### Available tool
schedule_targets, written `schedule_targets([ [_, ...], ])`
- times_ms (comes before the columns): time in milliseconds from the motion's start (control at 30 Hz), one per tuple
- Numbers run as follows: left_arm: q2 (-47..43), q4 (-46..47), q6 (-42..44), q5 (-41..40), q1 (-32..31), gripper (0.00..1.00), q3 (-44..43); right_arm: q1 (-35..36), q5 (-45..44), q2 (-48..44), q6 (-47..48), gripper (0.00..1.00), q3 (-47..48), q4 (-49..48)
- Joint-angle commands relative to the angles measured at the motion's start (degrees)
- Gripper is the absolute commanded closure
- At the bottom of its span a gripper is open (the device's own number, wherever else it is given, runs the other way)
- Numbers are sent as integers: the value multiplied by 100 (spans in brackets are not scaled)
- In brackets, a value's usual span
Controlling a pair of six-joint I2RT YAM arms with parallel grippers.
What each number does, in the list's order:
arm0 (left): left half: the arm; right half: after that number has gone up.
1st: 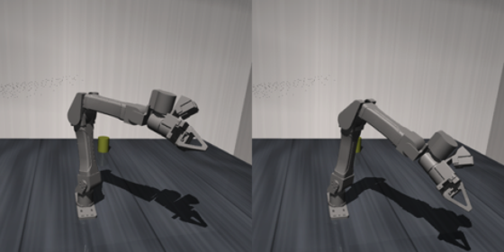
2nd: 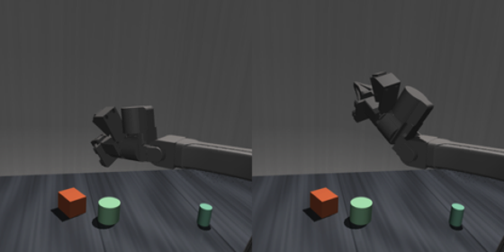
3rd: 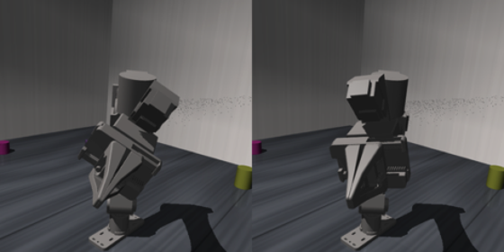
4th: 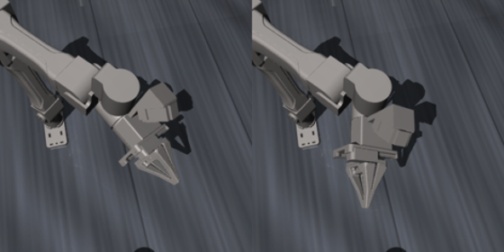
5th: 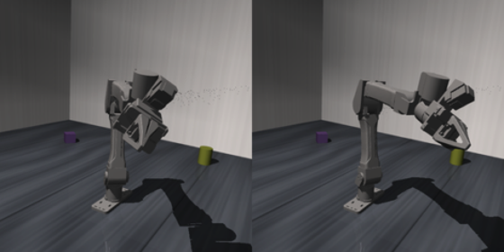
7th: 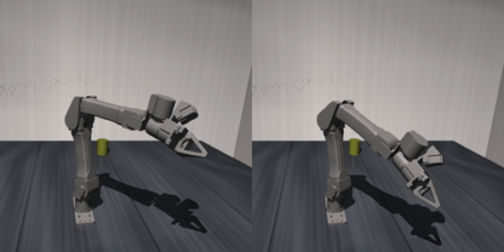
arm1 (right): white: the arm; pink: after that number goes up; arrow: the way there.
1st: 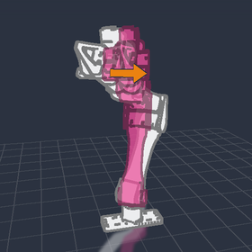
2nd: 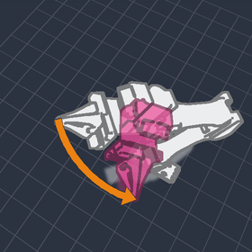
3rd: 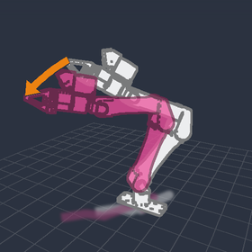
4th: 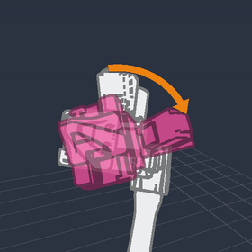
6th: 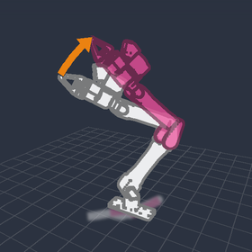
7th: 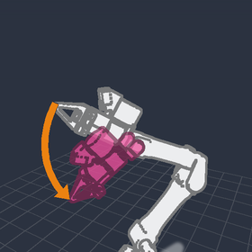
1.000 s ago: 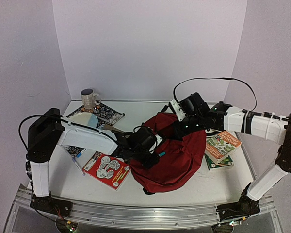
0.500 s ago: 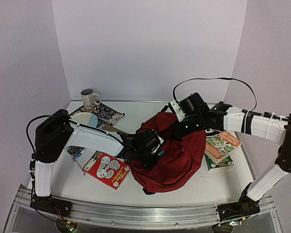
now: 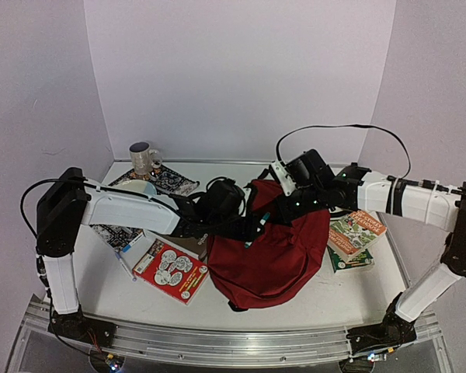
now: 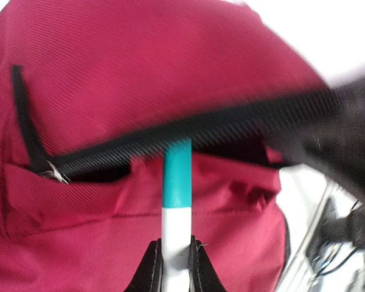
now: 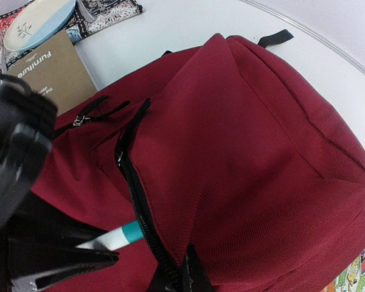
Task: Pack the student bag
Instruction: Place the pen in the lower front pocket of the bag.
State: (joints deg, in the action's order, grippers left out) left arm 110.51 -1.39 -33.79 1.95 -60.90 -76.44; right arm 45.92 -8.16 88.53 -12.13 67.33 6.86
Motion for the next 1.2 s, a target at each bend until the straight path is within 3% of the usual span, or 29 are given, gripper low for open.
schedule_targets([
  [0,58,888,-1212,549,215,100,10,104,106,-293,-180,100,202,44],
  [333,596,1625,-2732,440,416,100,-273,219,459,-328,-484,100,193,-55],
  [867,909,2814,-4032,-1051,500,100,-406,290,764,-388,-884,100,-47,-50],
  [1033,1266,3159,-4554,-1092,519,96,-474,299,897,-293,-896,100,-45,-85],
  [1167,1366,3398,-4541,-1036,518,80,-576,311,936,-232,-914,100,-68,-113],
])
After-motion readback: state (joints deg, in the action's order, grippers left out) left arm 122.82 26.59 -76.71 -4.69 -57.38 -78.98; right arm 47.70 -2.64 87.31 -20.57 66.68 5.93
